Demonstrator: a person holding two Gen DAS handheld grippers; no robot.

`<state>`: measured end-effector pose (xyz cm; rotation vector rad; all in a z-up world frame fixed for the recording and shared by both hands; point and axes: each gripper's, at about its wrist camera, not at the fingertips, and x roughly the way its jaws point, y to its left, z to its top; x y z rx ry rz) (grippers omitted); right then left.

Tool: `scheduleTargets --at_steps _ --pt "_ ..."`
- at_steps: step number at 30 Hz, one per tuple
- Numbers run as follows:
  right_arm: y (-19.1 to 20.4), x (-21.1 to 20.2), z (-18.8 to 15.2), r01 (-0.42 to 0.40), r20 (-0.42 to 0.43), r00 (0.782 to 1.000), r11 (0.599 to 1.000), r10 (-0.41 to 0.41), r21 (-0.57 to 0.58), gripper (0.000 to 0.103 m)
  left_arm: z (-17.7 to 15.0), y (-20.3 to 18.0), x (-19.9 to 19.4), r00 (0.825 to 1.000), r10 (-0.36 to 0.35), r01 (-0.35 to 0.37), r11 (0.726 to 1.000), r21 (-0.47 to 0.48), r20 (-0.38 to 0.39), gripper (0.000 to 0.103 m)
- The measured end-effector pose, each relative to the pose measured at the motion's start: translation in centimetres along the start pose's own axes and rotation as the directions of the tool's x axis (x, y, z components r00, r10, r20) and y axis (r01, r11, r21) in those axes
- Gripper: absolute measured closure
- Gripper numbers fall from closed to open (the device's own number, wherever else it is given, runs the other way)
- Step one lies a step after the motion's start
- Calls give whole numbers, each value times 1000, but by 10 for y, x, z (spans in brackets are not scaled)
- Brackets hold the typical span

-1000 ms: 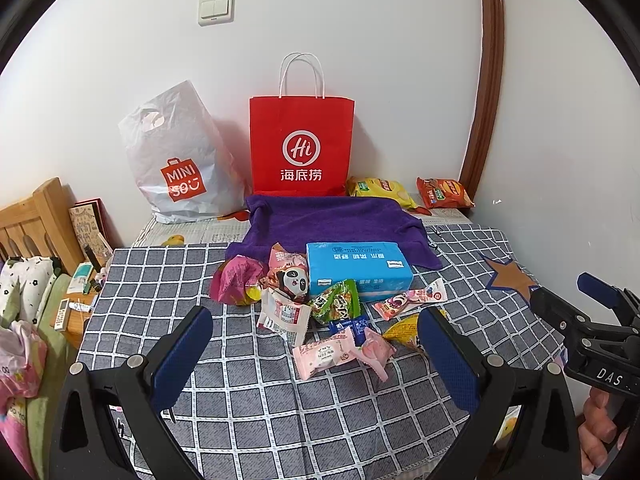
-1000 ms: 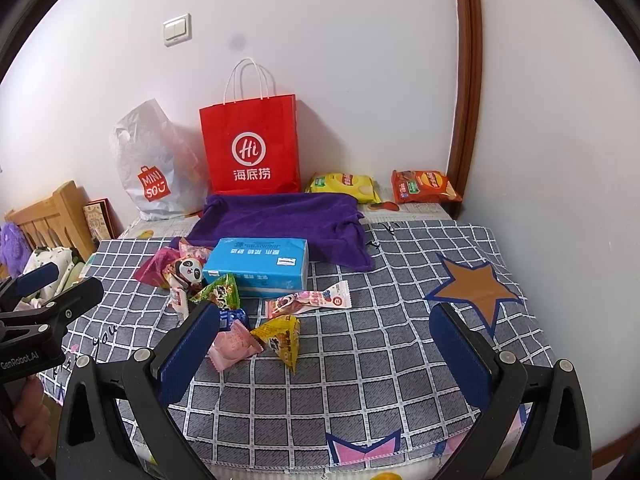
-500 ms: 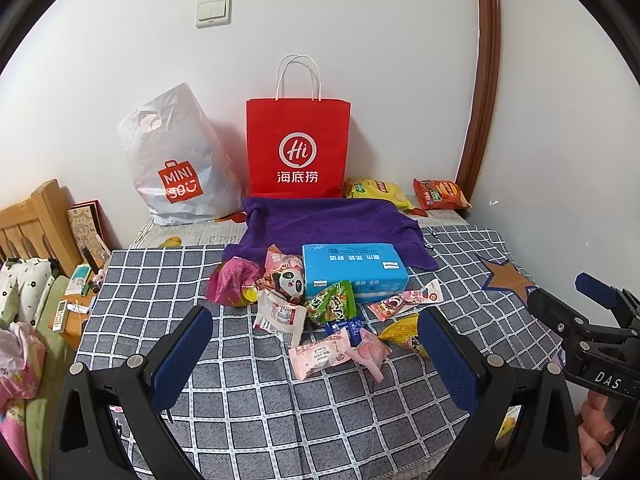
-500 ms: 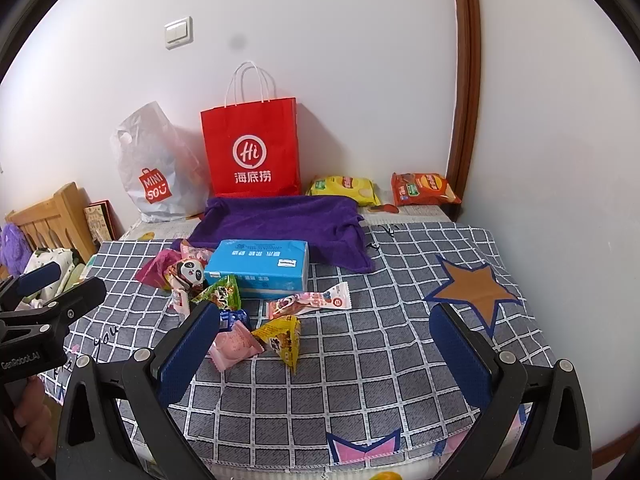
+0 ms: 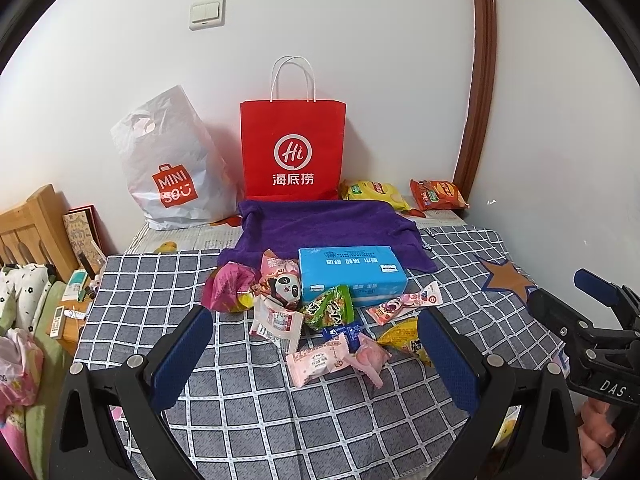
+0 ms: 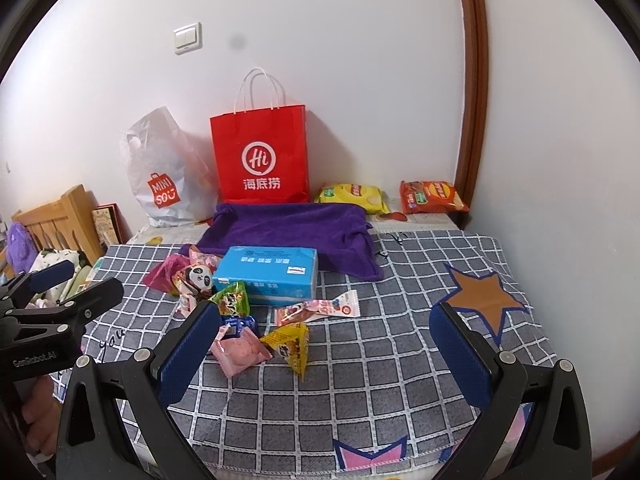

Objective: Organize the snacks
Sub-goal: 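Grasp the yellow triangular snack bag with the right tool while the left tool grasps the white-red packet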

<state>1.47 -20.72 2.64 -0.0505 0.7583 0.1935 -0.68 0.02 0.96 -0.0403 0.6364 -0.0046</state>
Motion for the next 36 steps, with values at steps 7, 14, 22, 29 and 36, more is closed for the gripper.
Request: scheduleTargets --at_steps 7,14,22,29,36 --pt "0 16 2 -14 -3 1000 1000 14 -5 0 0 5 18 1000 7 -7 1000 4 -8 1" --pt "-17 54 -6 11 -54 999 999 -10 33 1 -4 16 51 998 14 -13 1000 4 -59 1" --pt "-24 108 -28 -84 -168 981 993 97 78 10 -16 36 98 991 17 -24 999 -47 -134 6" --pt "3 161 -55 -141 -278 948 988 153 61 12 -25 54 129 980 7 -22 997 -77 -197 5" --pt "13 190 -65 -186 -299 934 980 197 66 45 -35 73 145 974 4 -27 995 -97 -228 5"
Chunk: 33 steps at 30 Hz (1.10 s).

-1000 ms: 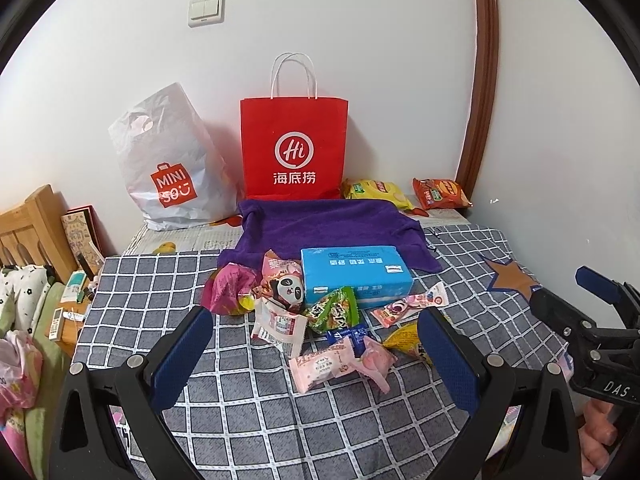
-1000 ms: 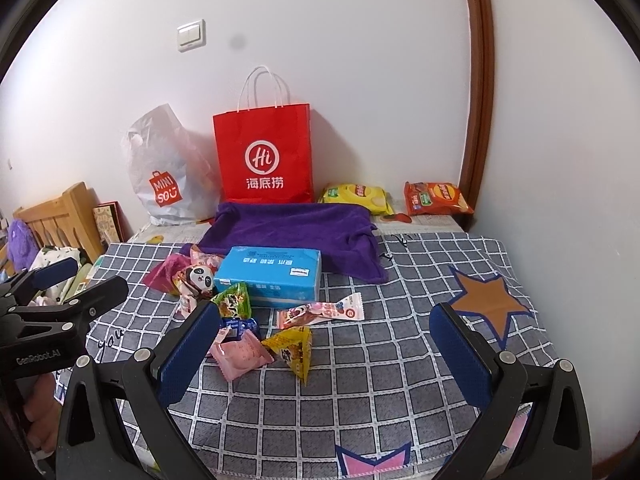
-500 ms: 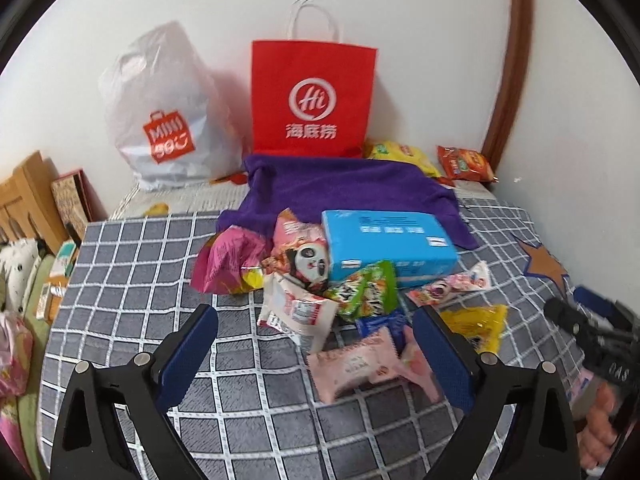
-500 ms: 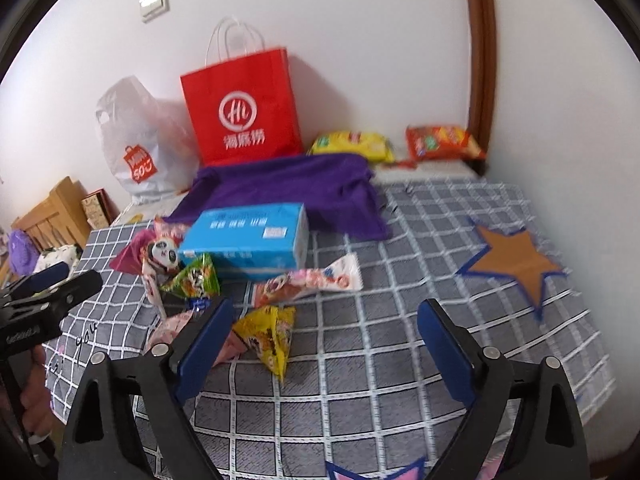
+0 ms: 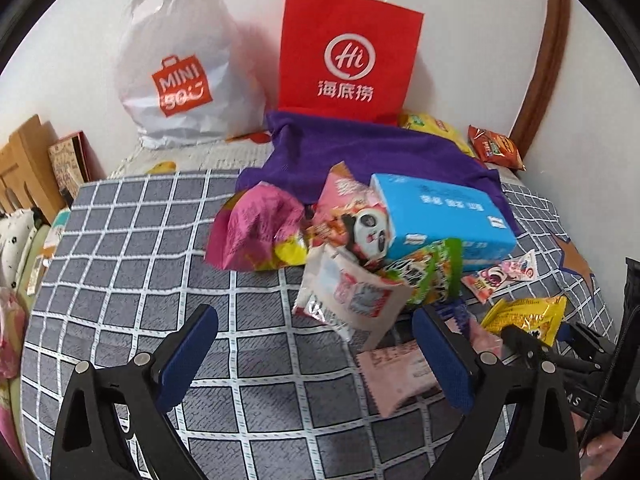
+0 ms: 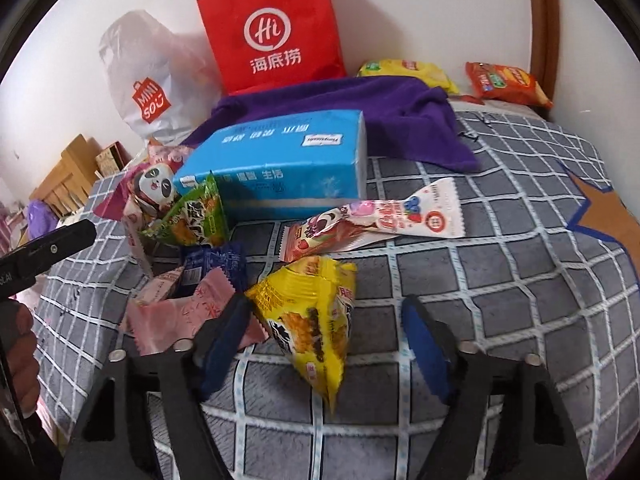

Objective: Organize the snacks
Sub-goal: 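Grasp the yellow triangular snack bag with the right tool while the left tool grasps the white-red packet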

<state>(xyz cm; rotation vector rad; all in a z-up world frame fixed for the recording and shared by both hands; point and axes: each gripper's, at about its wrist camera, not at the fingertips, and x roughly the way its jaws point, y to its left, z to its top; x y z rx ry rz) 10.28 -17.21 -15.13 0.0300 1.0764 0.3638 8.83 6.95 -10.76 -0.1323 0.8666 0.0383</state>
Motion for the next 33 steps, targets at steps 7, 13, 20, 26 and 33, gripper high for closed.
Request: scheduleTargets --at_steps 7,13,20,26,33 --pt "-5 -27 -3 40 87 996 999 -36 -36 55 5 0 10 999 -54 54 999 7 4 6" --pt "-36 -33 -6 155 140 978 988 -152 -13 55 -2 -11 34 994 -99 102 993 61 -36 6" --pt "-53 -20 -6 131 104 986 991 -131 6 55 -2 -10 58 996 -68 74 993 94 -62 6" --pt "-55 -10 -5 145 62 987 989 -146 13 55 -2 -14 67 996 -67 74 989 130 -57 22" --pt "-54 -3 -6 170 33 985 985 -170 -2 55 -7 -8 50 991 -125 130 985 112 -55 60"
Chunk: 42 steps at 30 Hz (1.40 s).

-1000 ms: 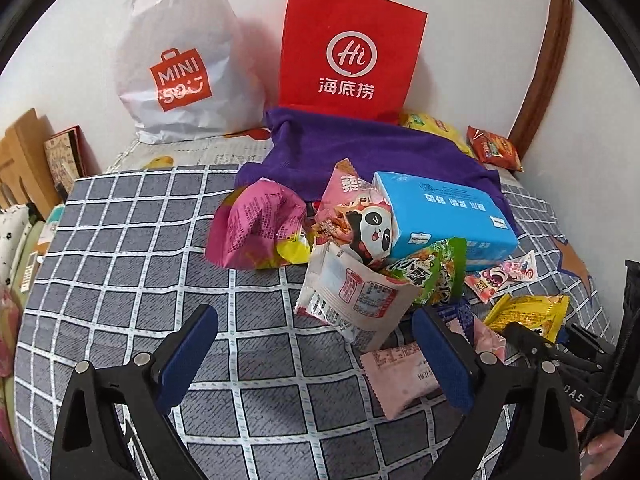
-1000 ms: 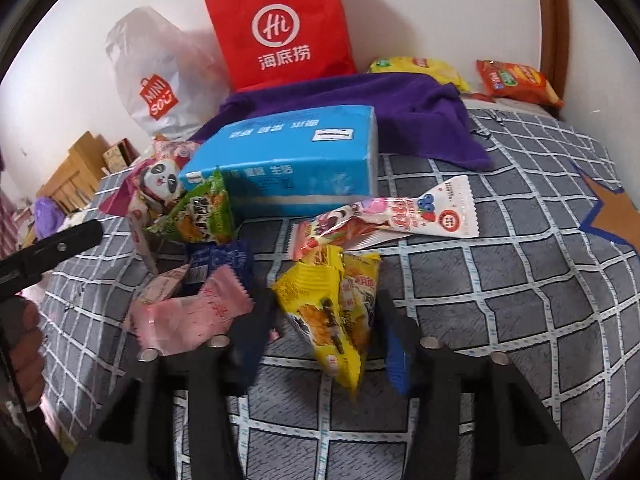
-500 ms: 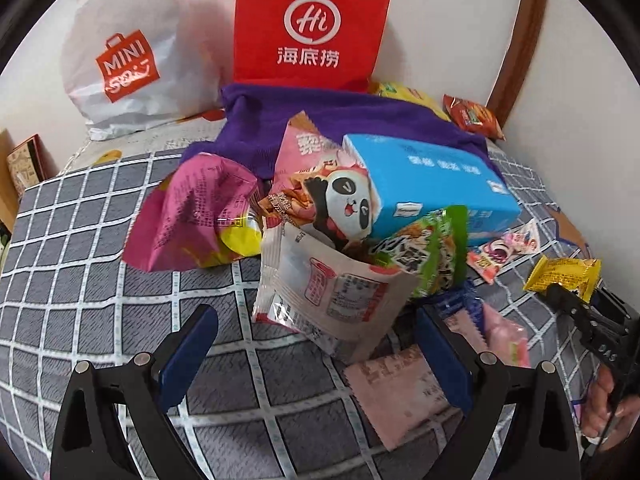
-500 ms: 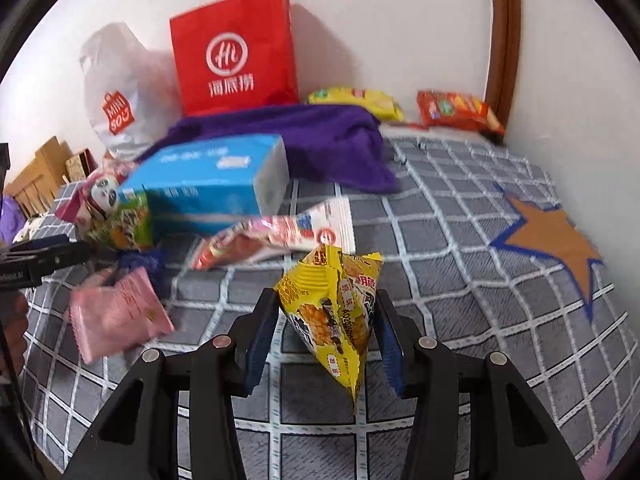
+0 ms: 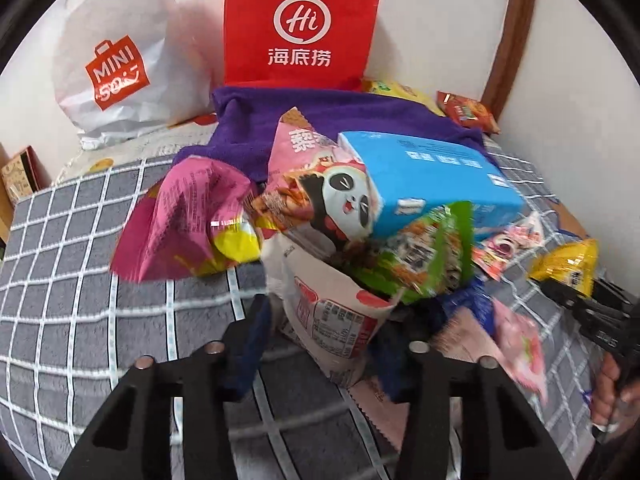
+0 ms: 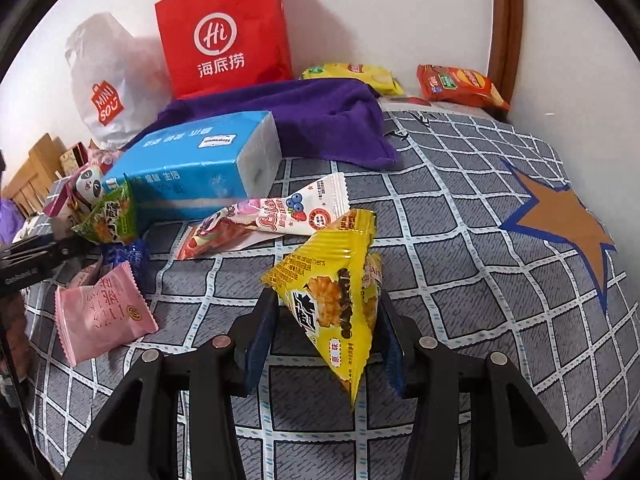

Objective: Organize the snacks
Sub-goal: 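Grasp the yellow triangular snack bag with the right tool while the left tool grasps the white-red packet, then carry both held snacks up toward the purple towel by the red bag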

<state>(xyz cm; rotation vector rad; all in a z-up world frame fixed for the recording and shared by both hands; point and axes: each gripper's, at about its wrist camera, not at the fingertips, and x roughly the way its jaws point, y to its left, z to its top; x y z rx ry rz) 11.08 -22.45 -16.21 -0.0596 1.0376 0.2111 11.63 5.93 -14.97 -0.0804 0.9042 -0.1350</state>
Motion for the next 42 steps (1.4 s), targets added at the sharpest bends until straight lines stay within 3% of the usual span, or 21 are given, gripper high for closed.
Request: scheduleTargets --at_steps 1,3,4,12,16,17,19,25,35,42 --pt "1 0 0 4 1 1000 1000 -4 -3 55 -2 1 -3 1000 -7 7 1000 -11 0 61" --pt "2 -1 0 7 2 1000 1000 -7 -8 55 -8 5 -12 1000 -21 21 999 -25 -4 75" --pt "2 -1 -1 10 2 1000 1000 -10 -9 55 -10 8 -15 1000 -21 20 999 -34 -11 75" --pt "2 -1 -1 4 -1 1000 1000 -5 -7 55 -13 21 -18 999 -7 10 996 -85 36 75" --pt "2 -1 -1 3 -4 1000 1000 -3 -6 55 -4 25 -8 998 26 -18 993 -117 65 69" --pt "2 0 -1 3 -5 1000 1000 -3 -5 55 -3 25 -6 998 26 -18 993 -117 64 69" --pt "2 -1 -1 3 -5 1000 1000 -3 -5 55 -4 26 -3 999 -3 7 993 -120 36 84" --pt "0 -3 -2 -7 10 1000 1000 7 6 56 -14 23 -11 999 14 -9 994 -109 48 84" --pt "0 -4 -2 4 5 1000 1000 -4 13 57 -15 33 -6 1000 15 -10 982 -189 23 81" --pt "-7 -9 0 -69 18 998 997 68 43 62 -21 35 -14 999 -36 43 973 -225 35 86"
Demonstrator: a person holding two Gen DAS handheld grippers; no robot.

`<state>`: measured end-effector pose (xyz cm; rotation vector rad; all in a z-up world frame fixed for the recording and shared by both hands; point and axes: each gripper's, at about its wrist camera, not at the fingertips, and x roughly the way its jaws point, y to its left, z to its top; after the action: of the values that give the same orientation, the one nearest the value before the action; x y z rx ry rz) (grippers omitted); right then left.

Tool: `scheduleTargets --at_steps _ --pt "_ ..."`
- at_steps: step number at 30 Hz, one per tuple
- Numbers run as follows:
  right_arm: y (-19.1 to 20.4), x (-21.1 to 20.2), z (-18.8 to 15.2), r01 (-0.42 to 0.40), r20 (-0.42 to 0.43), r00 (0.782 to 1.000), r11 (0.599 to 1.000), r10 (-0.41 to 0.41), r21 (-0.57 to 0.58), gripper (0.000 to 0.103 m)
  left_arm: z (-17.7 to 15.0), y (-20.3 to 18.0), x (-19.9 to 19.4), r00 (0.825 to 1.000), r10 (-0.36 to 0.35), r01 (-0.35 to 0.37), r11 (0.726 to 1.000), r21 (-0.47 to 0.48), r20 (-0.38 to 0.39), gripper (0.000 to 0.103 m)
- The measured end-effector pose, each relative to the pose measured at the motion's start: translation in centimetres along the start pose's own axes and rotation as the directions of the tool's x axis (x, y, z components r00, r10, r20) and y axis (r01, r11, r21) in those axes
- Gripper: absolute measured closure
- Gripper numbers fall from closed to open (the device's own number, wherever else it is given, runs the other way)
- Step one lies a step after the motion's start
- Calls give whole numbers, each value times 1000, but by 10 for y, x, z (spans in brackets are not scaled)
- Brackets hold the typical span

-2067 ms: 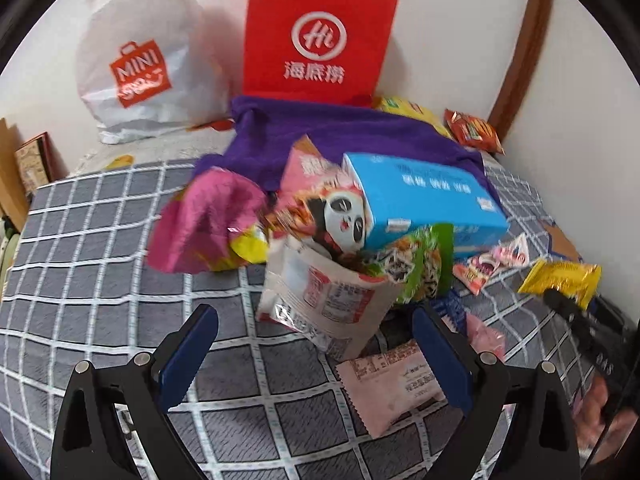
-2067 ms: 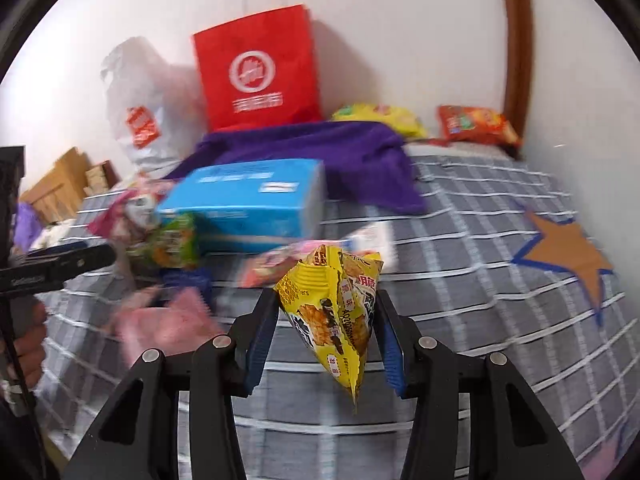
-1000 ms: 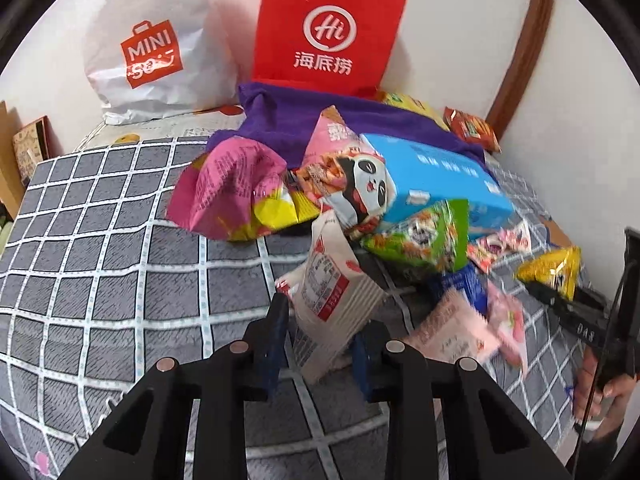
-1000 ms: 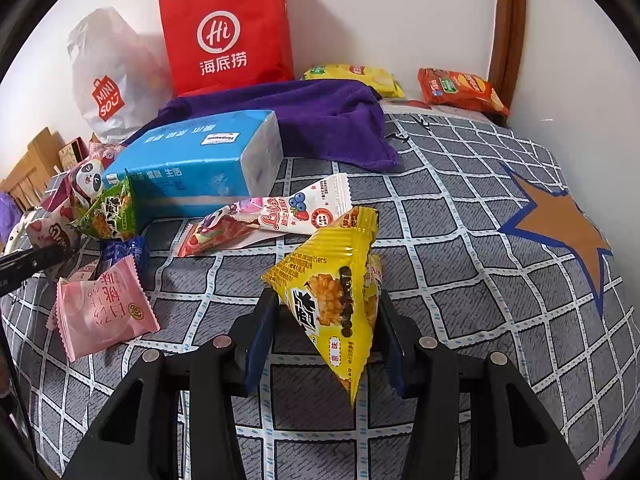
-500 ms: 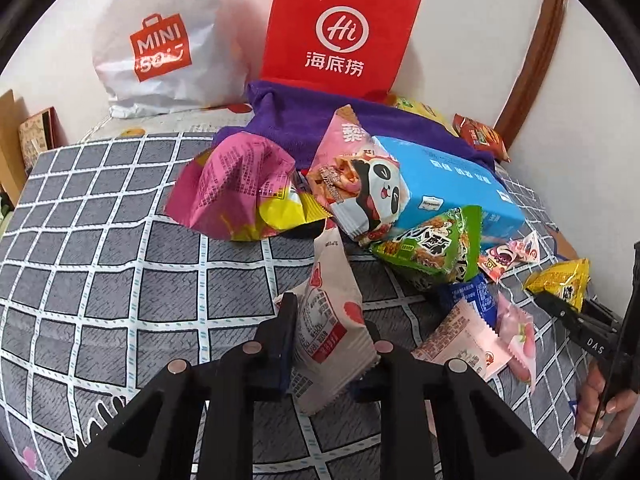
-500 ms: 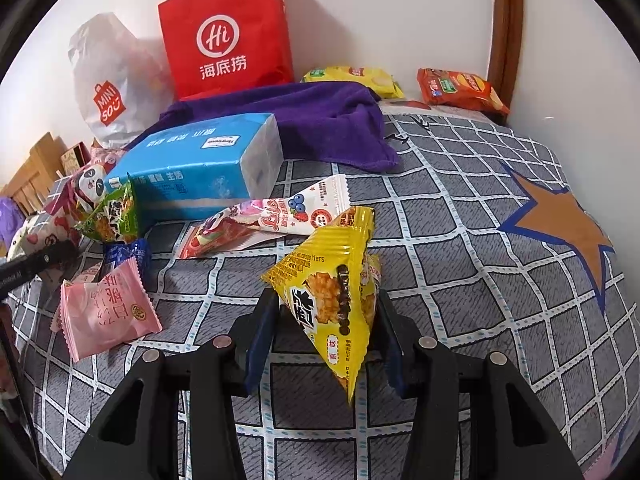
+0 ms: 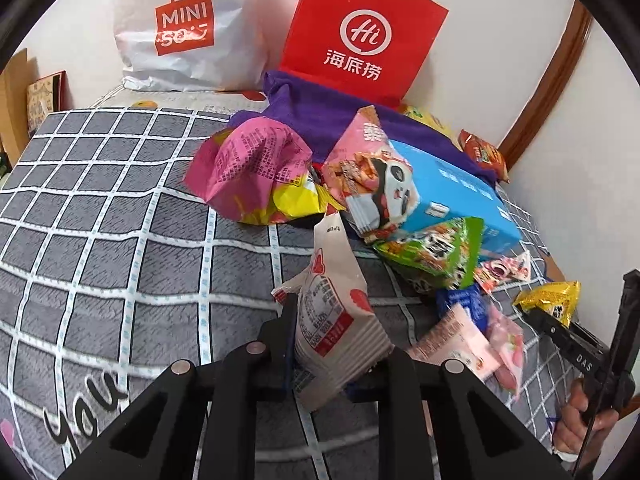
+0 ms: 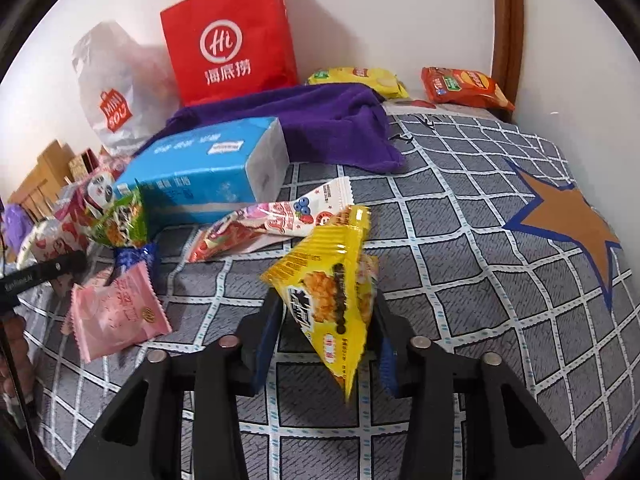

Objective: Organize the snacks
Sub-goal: 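Carry both held snacks up toward the purple towel by the red bag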

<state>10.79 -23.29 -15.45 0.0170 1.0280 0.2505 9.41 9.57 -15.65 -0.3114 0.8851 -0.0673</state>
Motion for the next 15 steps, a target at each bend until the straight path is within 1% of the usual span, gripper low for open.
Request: scheduleTargets --at_steps 3,7,11,15 --pt "2 -7 1 -25 -1 1000 1000 25 2 63 -4 -3 -11 1000 -9 9 1000 -12 -6 86" --pt "12 -25 8 -19 41 999 999 20 -30 63 -2 -11 -26 1000 -3 3 1000 8 -3 86" --pt "29 -51 30 -45 98 994 997 51 -62 63 11 -23 -44 1000 -4 3 999 39 22 86" --pt "41 -68 57 -59 144 987 996 69 -71 63 31 -35 -60 999 -27 25 998 55 39 86"
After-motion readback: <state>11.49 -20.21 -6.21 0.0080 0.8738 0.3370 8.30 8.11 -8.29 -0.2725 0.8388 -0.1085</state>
